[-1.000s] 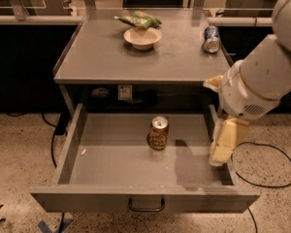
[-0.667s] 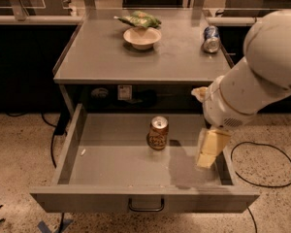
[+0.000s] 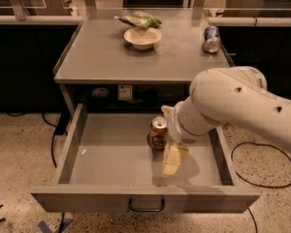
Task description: Pick orange can from top drawer and place on counter
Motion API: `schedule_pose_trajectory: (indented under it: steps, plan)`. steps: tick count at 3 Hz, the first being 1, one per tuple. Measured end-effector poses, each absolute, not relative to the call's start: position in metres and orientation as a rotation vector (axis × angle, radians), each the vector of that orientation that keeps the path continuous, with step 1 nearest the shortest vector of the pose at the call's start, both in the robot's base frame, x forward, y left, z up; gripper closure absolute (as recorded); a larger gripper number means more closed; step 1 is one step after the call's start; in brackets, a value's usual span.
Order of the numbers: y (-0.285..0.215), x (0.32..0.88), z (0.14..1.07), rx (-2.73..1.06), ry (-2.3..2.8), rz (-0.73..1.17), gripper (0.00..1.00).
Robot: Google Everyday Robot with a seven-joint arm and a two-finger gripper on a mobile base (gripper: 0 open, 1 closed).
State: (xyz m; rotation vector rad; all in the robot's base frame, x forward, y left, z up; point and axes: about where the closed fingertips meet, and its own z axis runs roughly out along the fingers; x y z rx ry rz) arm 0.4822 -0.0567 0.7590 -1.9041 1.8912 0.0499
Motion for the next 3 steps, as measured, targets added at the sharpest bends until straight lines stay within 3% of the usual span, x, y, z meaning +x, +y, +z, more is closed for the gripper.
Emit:
schedule_pose_trajectory:
  steps: [3]
  plan:
    - [-0.0577,0.492,0.7507,-1.88,1.833,0.058,0.0]
